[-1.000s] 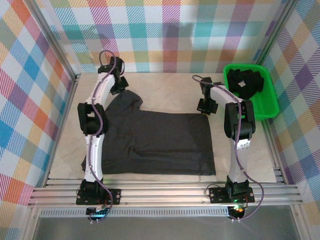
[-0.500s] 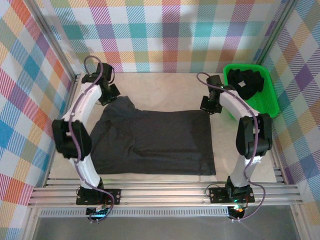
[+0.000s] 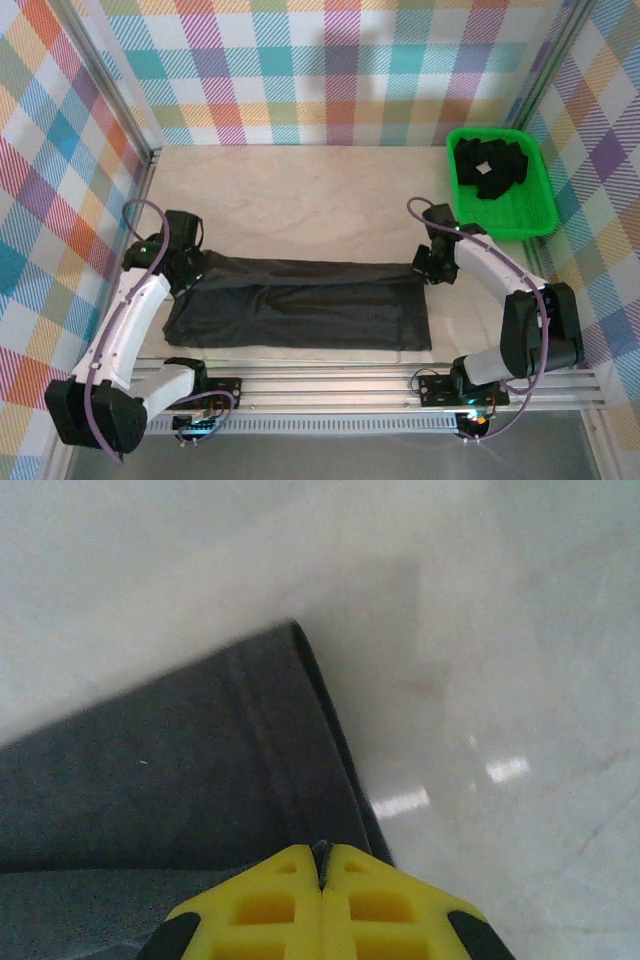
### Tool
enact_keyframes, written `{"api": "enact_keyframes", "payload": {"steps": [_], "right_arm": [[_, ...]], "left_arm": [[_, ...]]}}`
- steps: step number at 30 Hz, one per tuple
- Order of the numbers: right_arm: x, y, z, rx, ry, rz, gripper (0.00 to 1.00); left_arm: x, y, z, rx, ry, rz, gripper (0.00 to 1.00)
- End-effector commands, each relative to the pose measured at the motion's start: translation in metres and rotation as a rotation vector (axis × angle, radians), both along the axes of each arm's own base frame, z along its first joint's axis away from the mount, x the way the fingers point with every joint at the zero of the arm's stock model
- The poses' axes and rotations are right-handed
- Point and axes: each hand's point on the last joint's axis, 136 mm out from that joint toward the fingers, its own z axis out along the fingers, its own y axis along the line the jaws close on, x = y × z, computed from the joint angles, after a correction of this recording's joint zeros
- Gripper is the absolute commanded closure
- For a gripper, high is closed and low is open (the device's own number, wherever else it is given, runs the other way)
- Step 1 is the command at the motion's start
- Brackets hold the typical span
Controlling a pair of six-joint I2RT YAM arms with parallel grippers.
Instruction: Fold and stack the t-shirts
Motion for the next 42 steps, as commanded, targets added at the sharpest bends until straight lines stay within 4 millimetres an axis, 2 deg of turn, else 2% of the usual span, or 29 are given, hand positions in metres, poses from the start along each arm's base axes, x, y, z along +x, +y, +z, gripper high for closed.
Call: {"api": "enact_keyframes", "payload": {"steps": [1, 5, 7, 13, 20, 24, 26, 30, 36, 40, 42], "right_arm": [[-0.023, 0.001, -0.007, 0.027, 0.061, -0.044, 1.0], [-0.033, -0.002, -0.015, 0.008, 0.114, -0.053, 1.0], [-0.032, -0.003, -0.014, 0.003, 0.114, -0.055, 1.0], [-0.032, -0.004, -0.006, -0.005, 0.104, -0.061, 1.0], [-0.044, -0.001, -0.002, 0.006, 0.113, -0.072, 1.0], [-0.048, -0.003, -0.001, 0.01, 0.105, -0.103, 0.74], [-0.047, -0.004, 0.002, 0.006, 0.089, -0.116, 0.69], [-0.039, -0.003, 0.012, 0.014, 0.052, -0.129, 0.67], [-0.031, 0.011, 0.011, 0.077, 0.049, -0.131, 0.71], [-0.033, 0.025, -0.002, 0.133, 0.093, -0.134, 0.77], [-0.042, 0.026, -0.015, 0.141, 0.143, -0.151, 0.85]], "left_arm": [[-0.025, 0.008, -0.014, 0.023, 0.048, 0.061, 1.0], [-0.041, 0.009, -0.033, 0.018, 0.118, 0.084, 1.0], [-0.045, 0.011, -0.035, 0.024, 0.127, 0.097, 1.0], [-0.053, 0.018, -0.032, 0.056, 0.121, 0.116, 1.0], [-0.059, 0.03, -0.021, 0.115, 0.11, 0.157, 1.0], [-0.058, 0.026, -0.027, 0.092, 0.119, 0.152, 1.0], [-0.06, 0.023, -0.032, 0.077, 0.134, 0.155, 1.0], [-0.062, 0.023, -0.036, 0.071, 0.146, 0.17, 1.0], [-0.059, 0.02, -0.041, 0.061, 0.166, 0.17, 1.0], [-0.058, 0.019, -0.045, 0.058, 0.184, 0.168, 1.0], [-0.057, 0.018, -0.046, 0.056, 0.187, 0.167, 1.0]]}}
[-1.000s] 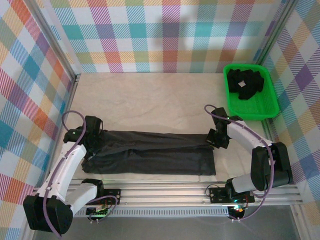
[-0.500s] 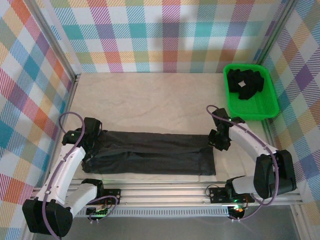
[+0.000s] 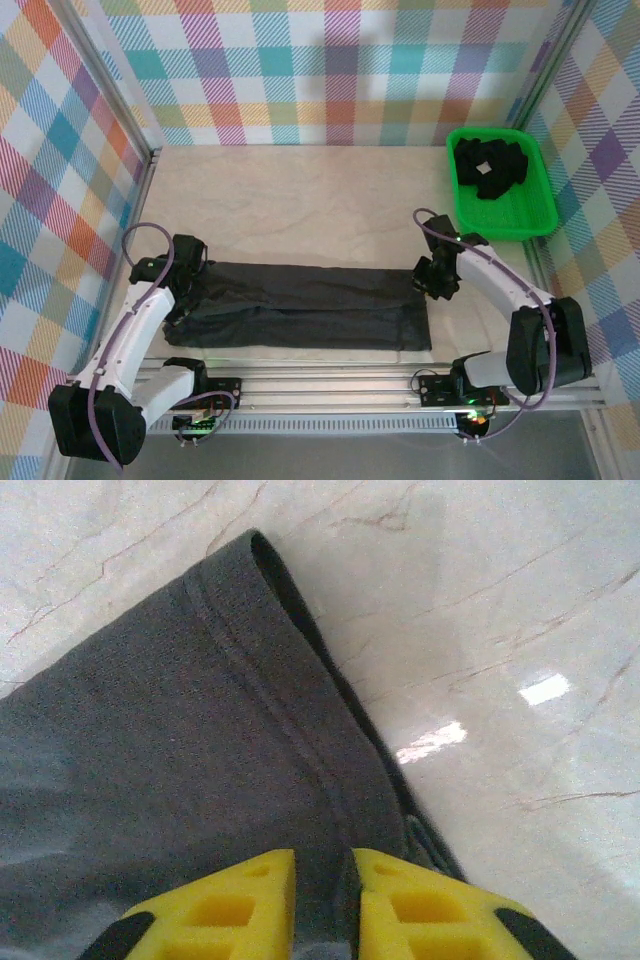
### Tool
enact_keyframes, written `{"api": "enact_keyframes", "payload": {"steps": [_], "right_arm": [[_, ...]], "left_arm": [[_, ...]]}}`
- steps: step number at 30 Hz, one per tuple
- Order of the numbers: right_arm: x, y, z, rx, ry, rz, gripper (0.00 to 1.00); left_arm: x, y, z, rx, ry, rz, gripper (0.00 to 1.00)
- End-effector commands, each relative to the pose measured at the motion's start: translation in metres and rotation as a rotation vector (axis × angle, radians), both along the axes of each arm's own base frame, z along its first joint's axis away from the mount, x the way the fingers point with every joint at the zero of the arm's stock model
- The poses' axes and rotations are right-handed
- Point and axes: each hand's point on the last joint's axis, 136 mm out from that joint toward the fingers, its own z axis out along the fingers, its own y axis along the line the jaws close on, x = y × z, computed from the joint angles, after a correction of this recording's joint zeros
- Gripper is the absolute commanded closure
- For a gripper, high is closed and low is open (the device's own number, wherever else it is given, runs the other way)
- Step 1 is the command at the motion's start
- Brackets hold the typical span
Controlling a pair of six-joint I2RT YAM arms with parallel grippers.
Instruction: Fold and stack the t-shirts
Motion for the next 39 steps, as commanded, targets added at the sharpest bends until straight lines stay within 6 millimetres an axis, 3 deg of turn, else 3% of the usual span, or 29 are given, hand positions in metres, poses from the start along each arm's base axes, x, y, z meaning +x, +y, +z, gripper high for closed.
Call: {"api": "enact_keyframes", "payload": {"steps": [1, 3, 8, 12, 15, 17, 20, 24, 27, 31, 35, 39], "right_arm": [[-0.015, 0.009, -0.019, 0.045, 0.083, -0.032, 0.9], [-0.028, 0.004, -0.029, 0.024, 0.133, -0.046, 1.0], [-0.039, -0.009, -0.037, -0.048, 0.191, -0.055, 1.0], [-0.024, -0.015, -0.019, -0.097, 0.136, -0.043, 1.0], [-0.008, -0.014, 0.003, -0.13, 0.035, 0.003, 0.93], [0.002, -0.005, 0.018, -0.151, -0.023, 0.068, 0.9], [0.014, 0.025, 0.026, -0.121, -0.077, 0.172, 0.86], [0.019, 0.072, 0.005, 0.005, -0.033, 0.219, 0.86], [0.027, 0.085, -0.018, 0.035, 0.019, 0.201, 0.87], [0.04, 0.072, -0.04, -0.046, 0.124, 0.188, 0.89], [0.062, 0.051, -0.046, -0.079, 0.167, 0.139, 0.89], [0.09, 0.025, -0.051, -0.081, 0.196, 0.071, 0.89]], "left_arm": [[-0.003, -0.002, -0.005, -0.008, 0.02, 0.008, 1.0], [-0.001, -0.005, -0.006, -0.02, 0.019, 0.004, 1.0], [-0.001, -0.011, -0.014, -0.054, 0.056, -0.01, 1.0], [0.001, -0.023, -0.021, -0.107, 0.092, -0.045, 1.0], [0.001, -0.034, -0.029, -0.143, 0.121, -0.075, 1.0], [0.002, -0.036, -0.034, -0.143, 0.147, -0.091, 1.0], [0.007, -0.041, -0.039, -0.15, 0.154, -0.1, 1.0], [0.017, -0.043, -0.044, -0.148, 0.155, -0.104, 1.0], [0.021, -0.047, -0.053, -0.153, 0.176, -0.11, 1.0], [0.025, -0.057, -0.071, -0.183, 0.203, -0.104, 1.0], [0.036, -0.072, -0.087, -0.226, 0.207, -0.095, 1.0], [0.064, -0.097, -0.094, -0.272, 0.167, -0.112, 1.0]]}}
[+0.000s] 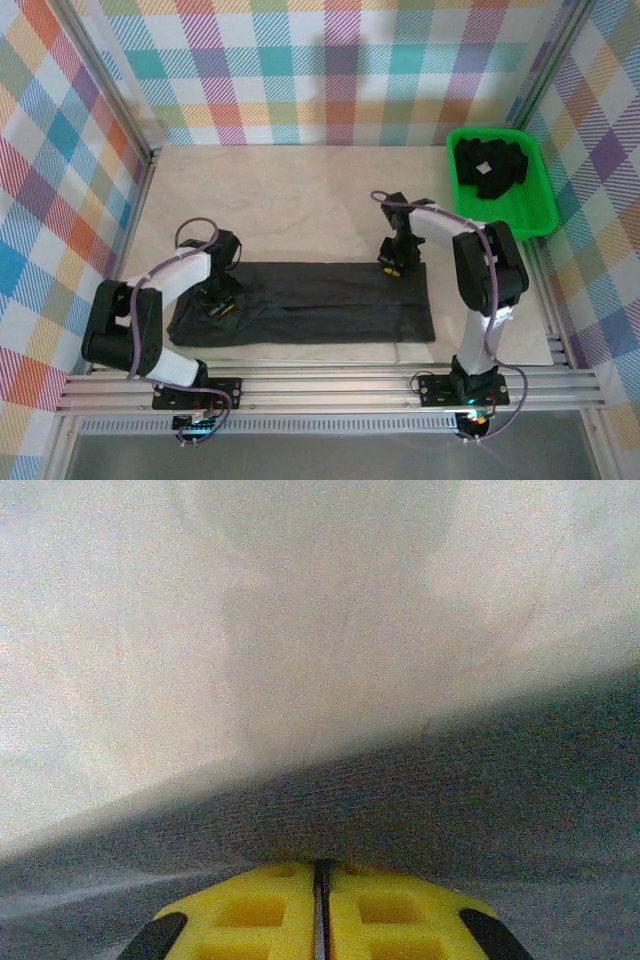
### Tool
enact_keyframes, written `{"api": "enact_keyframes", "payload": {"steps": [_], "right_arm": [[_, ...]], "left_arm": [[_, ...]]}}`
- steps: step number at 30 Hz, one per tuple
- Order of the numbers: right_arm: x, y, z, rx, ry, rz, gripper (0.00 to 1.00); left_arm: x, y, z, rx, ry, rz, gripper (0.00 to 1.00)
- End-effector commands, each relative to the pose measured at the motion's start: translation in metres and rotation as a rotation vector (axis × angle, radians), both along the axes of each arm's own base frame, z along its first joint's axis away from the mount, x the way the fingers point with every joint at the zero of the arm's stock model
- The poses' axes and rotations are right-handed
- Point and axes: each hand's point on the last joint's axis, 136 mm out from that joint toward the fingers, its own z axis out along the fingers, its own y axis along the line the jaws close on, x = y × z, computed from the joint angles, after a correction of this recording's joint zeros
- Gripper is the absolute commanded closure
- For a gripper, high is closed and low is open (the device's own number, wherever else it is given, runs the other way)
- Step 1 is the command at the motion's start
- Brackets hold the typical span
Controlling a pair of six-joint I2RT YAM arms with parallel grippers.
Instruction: Fold and stack the t-shirts
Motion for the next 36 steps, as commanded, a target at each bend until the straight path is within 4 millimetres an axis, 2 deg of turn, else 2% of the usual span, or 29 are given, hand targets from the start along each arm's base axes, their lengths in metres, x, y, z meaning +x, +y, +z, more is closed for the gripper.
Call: {"api": "enact_keyframes", "payload": {"steps": [1, 5, 7, 9, 13, 14, 15, 17, 18, 20, 23, 26, 28, 30, 33, 36], "right_arm": [[0.017, -0.033, -0.009, -0.053, 0.042, -0.044, 0.89], [0.054, -0.052, -0.009, -0.031, 0.025, -0.088, 0.89], [0.072, -0.055, -0.005, -0.01, 0.005, -0.084, 0.89], [0.091, -0.05, 0.003, 0.015, -0.045, -0.041, 0.88], [0.105, -0.042, 0.021, 0.03, -0.099, 0.027, 0.86], [0.105, -0.041, 0.027, 0.029, -0.115, 0.043, 0.84], [0.104, -0.039, 0.032, 0.029, -0.131, 0.057, 0.83], [0.1, -0.036, 0.046, 0.022, -0.167, 0.081, 0.81], [0.097, -0.034, 0.052, 0.018, -0.184, 0.091, 0.8], [0.089, -0.029, 0.061, 0.029, -0.216, 0.101, 0.78], [0.073, -0.012, 0.066, 0.104, -0.242, 0.103, 0.75], [0.057, 0.001, 0.061, 0.171, -0.23, 0.106, 0.72], [0.049, 0.006, 0.055, 0.211, -0.219, 0.104, 0.7], [0.044, 0.01, 0.05, 0.245, -0.213, 0.111, 0.69], [0.038, 0.013, 0.042, 0.271, -0.185, 0.113, 0.66], [0.035, 0.01, 0.032, 0.258, -0.152, 0.104, 0.66]], "left_arm": [[0.035, -0.032, -0.001, -0.076, -0.069, -0.006, 1.0], [0.068, -0.064, 0.009, -0.088, -0.089, -0.087, 1.0], [0.075, -0.076, 0.014, -0.084, -0.087, -0.111, 1.0], [0.072, -0.083, 0.018, -0.062, -0.066, -0.115, 1.0], [0.06, -0.083, 0.027, -0.044, -0.063, -0.083, 1.0], [0.06, -0.082, 0.038, -0.042, -0.09, -0.083, 0.93], [0.061, -0.08, 0.051, -0.035, -0.122, -0.088, 0.75], [0.066, -0.071, 0.079, -0.01, -0.189, -0.098, 0.5], [0.071, -0.066, 0.093, -0.003, -0.23, -0.112, 0.46], [0.081, -0.047, 0.11, 0.007, -0.27, -0.099, 0.41], [0.101, -0.013, 0.109, -0.039, -0.291, -0.024, 0.42], [0.135, 0.024, 0.102, -0.081, -0.345, 0.046, 0.45], [0.16, 0.038, 0.096, -0.121, -0.382, 0.058, 0.48], [0.184, 0.045, 0.09, -0.158, -0.415, 0.035, 0.51], [0.208, 0.043, 0.082, -0.199, -0.436, -0.012, 0.53], [0.21, 0.04, 0.064, -0.214, -0.388, -0.02, 0.54]]}}
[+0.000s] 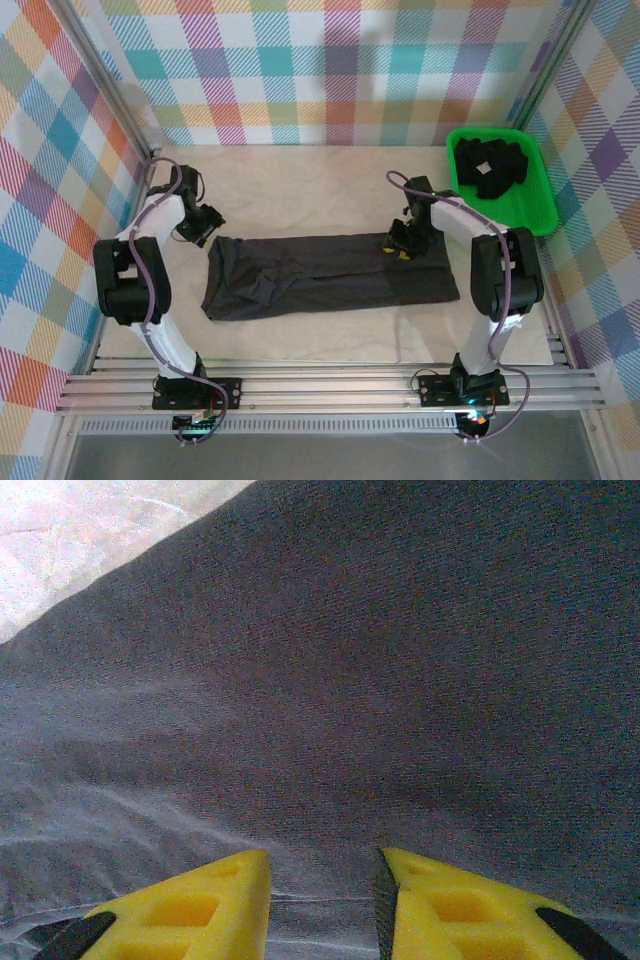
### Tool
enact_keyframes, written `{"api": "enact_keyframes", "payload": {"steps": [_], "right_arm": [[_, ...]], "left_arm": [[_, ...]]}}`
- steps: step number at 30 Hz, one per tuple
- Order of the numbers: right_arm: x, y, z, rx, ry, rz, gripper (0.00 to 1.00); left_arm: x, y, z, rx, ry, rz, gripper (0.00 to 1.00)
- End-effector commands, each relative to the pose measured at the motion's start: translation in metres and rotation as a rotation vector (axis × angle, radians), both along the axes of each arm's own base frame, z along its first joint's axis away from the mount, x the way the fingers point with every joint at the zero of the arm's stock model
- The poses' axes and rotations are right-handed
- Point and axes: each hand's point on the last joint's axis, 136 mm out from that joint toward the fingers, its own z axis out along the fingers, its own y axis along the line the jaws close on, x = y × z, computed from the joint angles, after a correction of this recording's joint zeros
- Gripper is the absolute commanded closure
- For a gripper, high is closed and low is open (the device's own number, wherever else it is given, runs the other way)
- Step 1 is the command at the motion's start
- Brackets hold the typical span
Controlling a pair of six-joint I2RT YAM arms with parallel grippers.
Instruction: Fold and stack the t-shirts
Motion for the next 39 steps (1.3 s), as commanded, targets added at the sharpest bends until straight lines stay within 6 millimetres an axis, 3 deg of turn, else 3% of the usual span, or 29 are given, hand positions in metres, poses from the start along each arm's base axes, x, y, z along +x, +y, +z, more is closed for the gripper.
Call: {"api": "enact_keyframes", "payload": {"steps": [1, 7, 12, 18, 23, 25, 30, 39], "right_arm": [[0.001, 0.004, -0.009, 0.035, 0.024, -0.011, 0.66], [-0.001, 0.003, -0.019, 0.029, 0.052, -0.023, 0.66], [-0.002, 0.003, -0.022, 0.025, 0.063, -0.023, 0.66], [-0.004, 0.0, -0.029, 0.009, 0.084, -0.031, 0.65], [-0.01, -0.014, -0.045, -0.074, 0.143, -0.062, 0.67], [-0.013, -0.02, -0.05, -0.113, 0.168, -0.081, 0.68], [-0.022, -0.035, -0.058, -0.2, 0.235, -0.107, 0.7], [-0.027, -0.042, -0.062, -0.245, 0.257, -0.118, 0.77]], "left_arm": [[0.014, -0.008, -0.002, -0.036, -0.027, -0.076, 0.55], [0.007, -0.001, -0.026, -0.016, 0.024, -0.065, 0.6], [0.013, 0.0, -0.035, -0.03, 0.021, -0.068, 0.63], [0.009, -0.001, -0.048, -0.033, 0.049, -0.07, 0.76], [0.001, 0.01, -0.046, 0.027, 0.073, -0.063, 0.97], [-0.003, 0.016, -0.041, 0.057, 0.075, -0.053, 1.0], [-0.008, 0.031, -0.028, 0.083, 0.061, 0.005, 1.0], [-0.025, 0.053, -0.028, -0.049, 0.034, 0.267, 1.0]]}}
